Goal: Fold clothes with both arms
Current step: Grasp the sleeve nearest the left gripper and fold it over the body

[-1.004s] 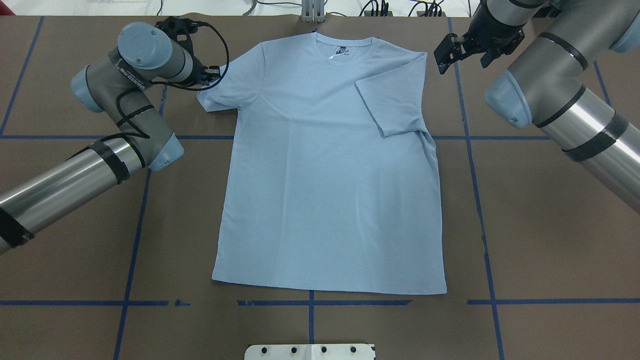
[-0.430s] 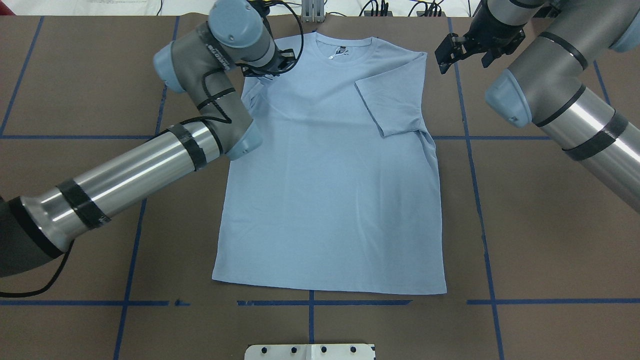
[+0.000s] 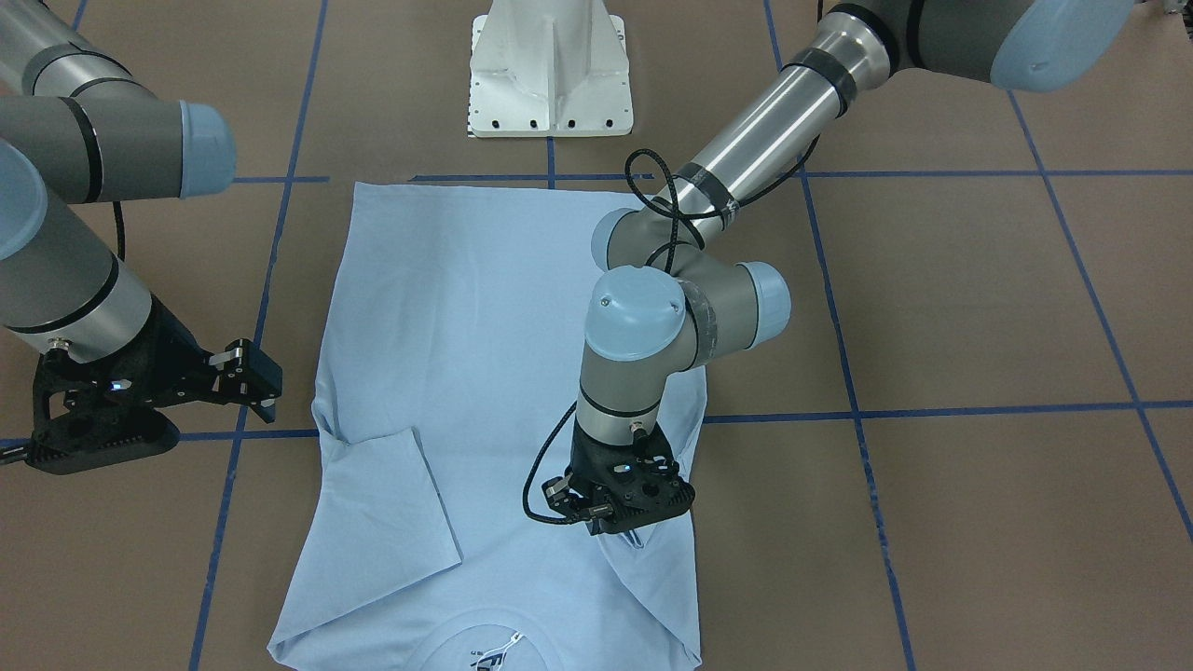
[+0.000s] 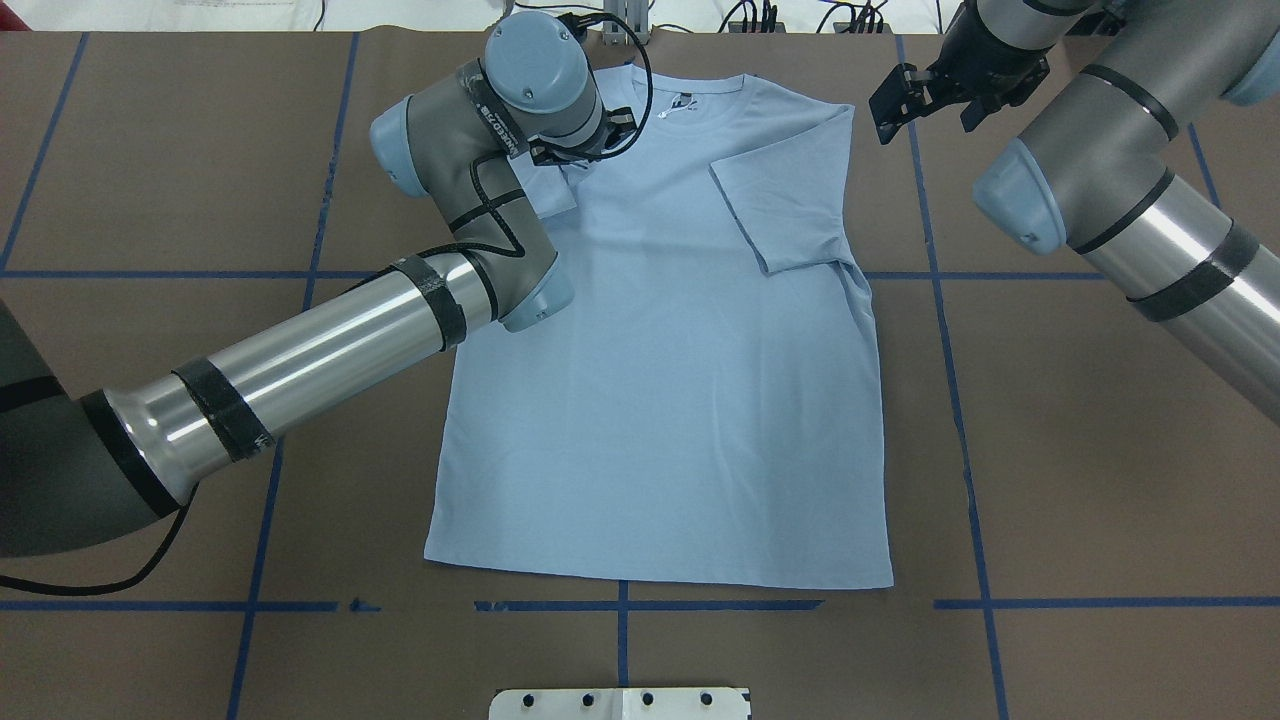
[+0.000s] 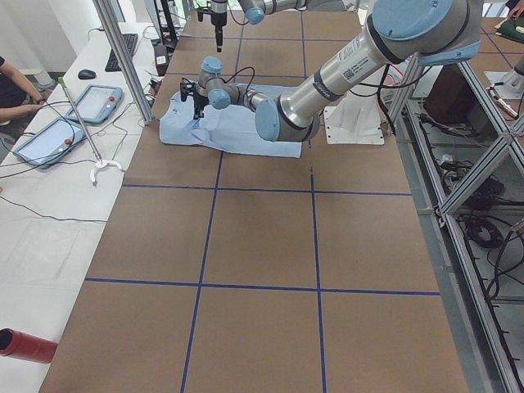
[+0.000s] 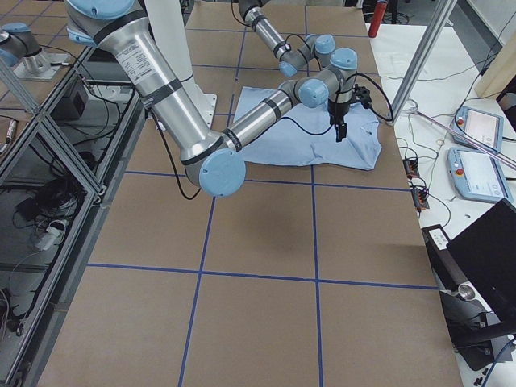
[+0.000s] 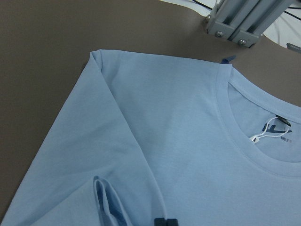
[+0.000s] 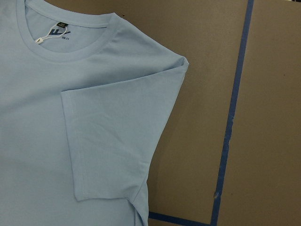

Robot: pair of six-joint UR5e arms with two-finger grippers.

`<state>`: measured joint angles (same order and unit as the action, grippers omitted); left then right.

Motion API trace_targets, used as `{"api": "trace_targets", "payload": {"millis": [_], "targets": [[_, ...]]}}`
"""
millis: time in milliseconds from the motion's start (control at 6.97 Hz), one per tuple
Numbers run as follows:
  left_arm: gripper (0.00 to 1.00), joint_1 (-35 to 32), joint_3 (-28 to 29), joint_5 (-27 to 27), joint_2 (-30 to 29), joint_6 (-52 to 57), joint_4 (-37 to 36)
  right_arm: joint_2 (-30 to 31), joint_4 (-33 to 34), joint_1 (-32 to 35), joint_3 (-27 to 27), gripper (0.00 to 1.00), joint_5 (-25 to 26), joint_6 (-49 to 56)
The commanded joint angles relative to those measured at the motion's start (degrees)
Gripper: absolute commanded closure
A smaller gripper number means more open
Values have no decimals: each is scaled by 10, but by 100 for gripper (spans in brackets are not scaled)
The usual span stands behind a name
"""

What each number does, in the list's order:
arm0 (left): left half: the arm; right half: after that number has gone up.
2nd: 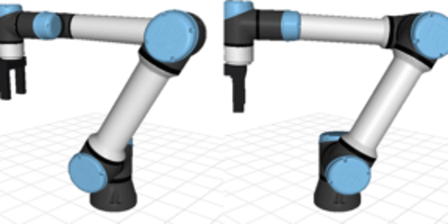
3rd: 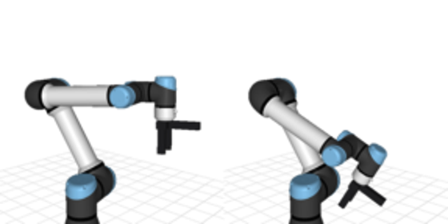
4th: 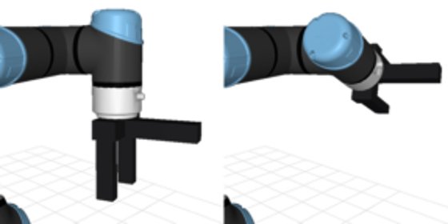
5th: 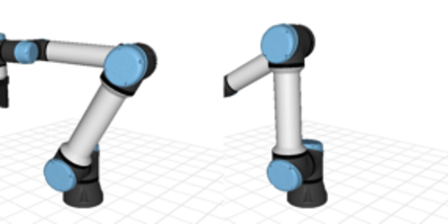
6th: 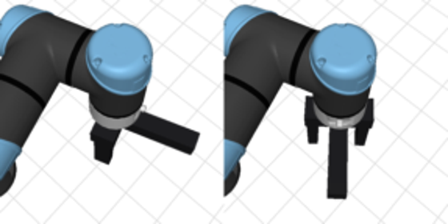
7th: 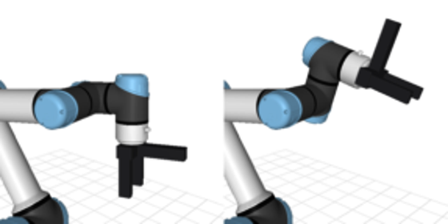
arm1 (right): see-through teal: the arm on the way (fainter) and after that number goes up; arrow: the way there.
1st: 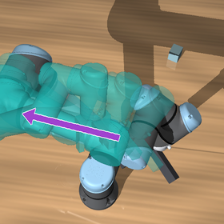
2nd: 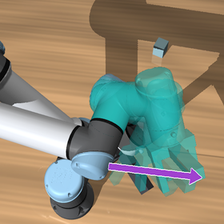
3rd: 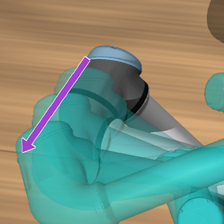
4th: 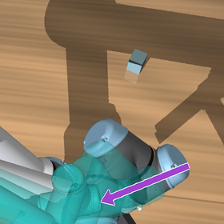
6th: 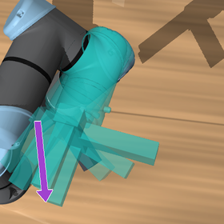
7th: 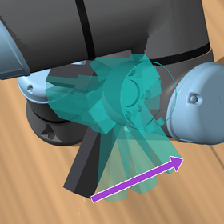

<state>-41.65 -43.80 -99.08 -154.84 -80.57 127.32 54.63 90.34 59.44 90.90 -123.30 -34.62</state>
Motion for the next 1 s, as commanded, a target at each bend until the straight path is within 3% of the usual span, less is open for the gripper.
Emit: {"api": "trace_targets", "payload": {"millis": [0, 430, 860], "targets": [[100, 0, 10, 3, -2, -10, 24, -1, -1, 0, 1, 0, 0, -1], [100, -1, 52, 23, -2, -20, 113, 0, -1, 0, 3, 0, 0, -5], [100, 0, 52, 27, -12, -23, 114, 5, -2, 1, 3, 0, -1, -5]]}}
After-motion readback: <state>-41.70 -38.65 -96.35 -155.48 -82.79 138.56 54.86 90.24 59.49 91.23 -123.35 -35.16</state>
